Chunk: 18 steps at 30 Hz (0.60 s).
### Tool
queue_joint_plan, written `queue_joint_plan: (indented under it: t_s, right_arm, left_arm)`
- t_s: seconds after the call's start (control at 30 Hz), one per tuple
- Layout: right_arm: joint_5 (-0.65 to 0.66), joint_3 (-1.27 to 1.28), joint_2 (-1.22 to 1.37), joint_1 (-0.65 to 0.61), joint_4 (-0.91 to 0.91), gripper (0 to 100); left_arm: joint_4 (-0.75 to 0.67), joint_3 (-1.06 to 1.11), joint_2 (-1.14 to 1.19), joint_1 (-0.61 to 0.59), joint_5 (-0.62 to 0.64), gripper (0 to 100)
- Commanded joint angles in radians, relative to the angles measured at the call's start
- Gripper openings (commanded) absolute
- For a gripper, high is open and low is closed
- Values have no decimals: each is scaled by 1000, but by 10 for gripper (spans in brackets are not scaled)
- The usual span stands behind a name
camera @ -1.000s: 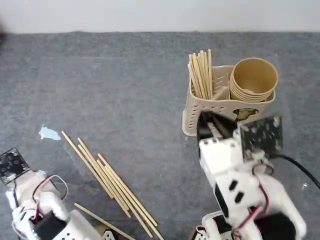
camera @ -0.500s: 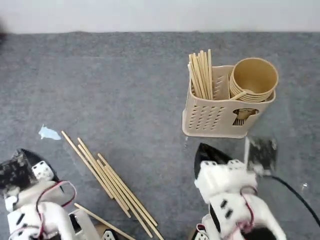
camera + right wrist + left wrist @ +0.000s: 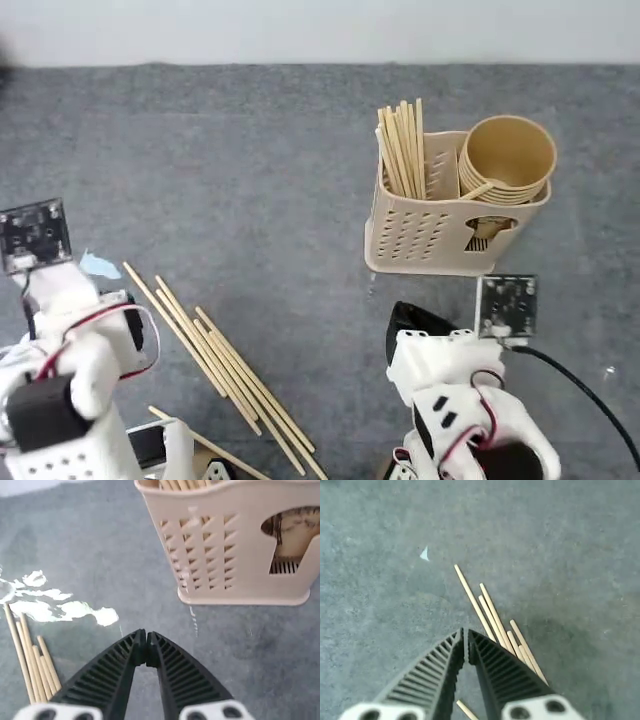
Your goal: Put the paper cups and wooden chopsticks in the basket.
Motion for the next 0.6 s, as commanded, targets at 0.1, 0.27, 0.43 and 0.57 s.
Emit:
queue_joint_plan:
  t_s: [0.1,0.27,0.43,0.57]
  right_arm:
    - [-14,178,24,-15,-177,14]
    - [-14,230,24,-16,-232,14]
    - [-17,272,24,-16,-242,14]
    - [-17,278,24,-18,-242,14]
  left_arm:
    - [-195,145,104,3,63,13]
    - [-405,318,229,9,161,13]
    - [-520,355,408,8,163,17]
    - [-529,314,555,8,170,133]
